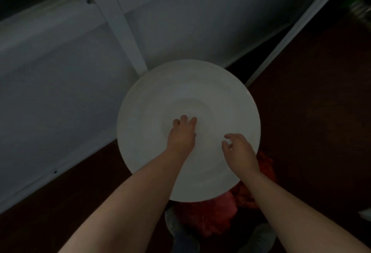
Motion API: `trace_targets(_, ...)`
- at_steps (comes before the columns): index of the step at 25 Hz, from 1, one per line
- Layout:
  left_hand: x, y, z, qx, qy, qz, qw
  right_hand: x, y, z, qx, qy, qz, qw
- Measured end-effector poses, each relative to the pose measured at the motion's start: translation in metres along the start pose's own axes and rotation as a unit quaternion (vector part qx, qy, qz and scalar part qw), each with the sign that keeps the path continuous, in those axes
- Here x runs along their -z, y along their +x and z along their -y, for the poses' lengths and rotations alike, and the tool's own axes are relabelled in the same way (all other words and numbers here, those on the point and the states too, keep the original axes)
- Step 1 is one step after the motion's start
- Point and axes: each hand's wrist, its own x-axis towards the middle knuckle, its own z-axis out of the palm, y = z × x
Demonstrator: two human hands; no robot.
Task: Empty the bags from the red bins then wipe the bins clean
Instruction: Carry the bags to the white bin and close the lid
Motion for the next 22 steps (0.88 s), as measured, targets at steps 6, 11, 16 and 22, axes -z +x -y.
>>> trace_targets(6, 0.001, 0.013, -0.010, 0.008, 0.075, -0.011, 0.997, -0.001, 0.001, -0.011, 0.003, 0.007, -0.038, 0.999)
trace_targets(11, 0.009, -0.016, -0.014, 0.038, 0.113, -0.006, 0.993, 0.015, -0.006, -0.014, 0.049, 0.012, -0.060, 0.997)
trace_targets(16, 0.017, -0.082, -0.013, 0.108, 0.108, -0.015, 0.988, 0.041, -0.021, -0.015, 0.110, -0.006, -0.021, 0.994)
trace_targets(22, 0.006, -0.217, -0.019, 0.250, 0.047, -0.032, 0.967, 0.074, -0.077, -0.021, 0.165, -0.041, 0.069, 0.983)
